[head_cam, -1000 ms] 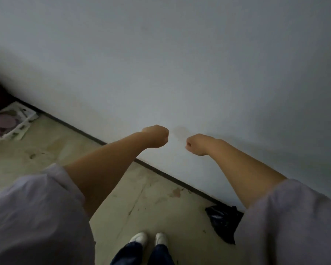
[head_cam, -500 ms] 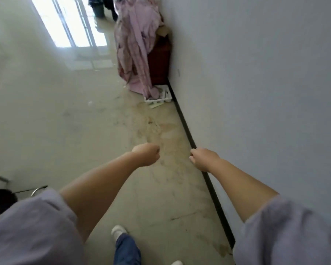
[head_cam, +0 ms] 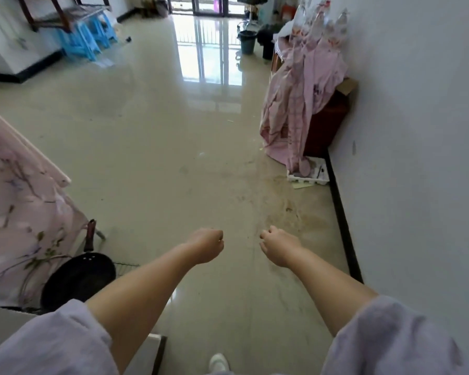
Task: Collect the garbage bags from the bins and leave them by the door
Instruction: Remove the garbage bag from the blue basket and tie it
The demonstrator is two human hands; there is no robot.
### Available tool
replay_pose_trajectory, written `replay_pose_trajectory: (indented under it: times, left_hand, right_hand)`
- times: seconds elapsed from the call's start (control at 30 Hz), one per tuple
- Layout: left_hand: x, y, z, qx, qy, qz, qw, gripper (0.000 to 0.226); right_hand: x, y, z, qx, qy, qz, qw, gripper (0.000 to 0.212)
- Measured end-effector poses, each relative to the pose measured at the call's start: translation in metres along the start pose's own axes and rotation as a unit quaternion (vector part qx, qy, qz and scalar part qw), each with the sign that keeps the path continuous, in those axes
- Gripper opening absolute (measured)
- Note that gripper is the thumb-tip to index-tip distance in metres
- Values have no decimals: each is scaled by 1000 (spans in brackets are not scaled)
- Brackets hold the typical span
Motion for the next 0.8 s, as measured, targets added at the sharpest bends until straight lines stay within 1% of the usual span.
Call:
replay_pose_trajectory:
  times: [0.1,0.2,0.4,0.53,0.67,0.8]
  left_hand:
    - [-30,-15,-9,5,4,-14,1000,33]
    - [-54,-39,-19,5,-1,-27,1000,35]
    - [-70,-115,-39,-19,-17,-19,999,34]
    - [-86,-193,-68,-33,-22,-21,999,33]
    - [-116,-269,-122,-18,-17,-38,999,33]
    - [-151,-331,-165,-5,-7,-68,998,31]
  right_hand:
    - [-17,-30,-6,-17,22,-10,1000,35]
    - [-24,-60,-9,-32,19,-16,999,36]
    - [-14,-132,-27,-61,26,-14,998,37]
    - [4,-205,-61,-64,31,-15,997,37]
    - [17,-288,-112,-79,52,-21,995,36]
    - [14,-366,-169,-71,73,-41,994,35]
Point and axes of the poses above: each hand's wrist, its own y-axis away from the middle knuckle, its own z-axis out of the palm, x = y × z, the point moved 10 cm from there along -y, towards the middle knuckle, and after that the axes turned 14 degrees about -y, right-handed, at the moved point
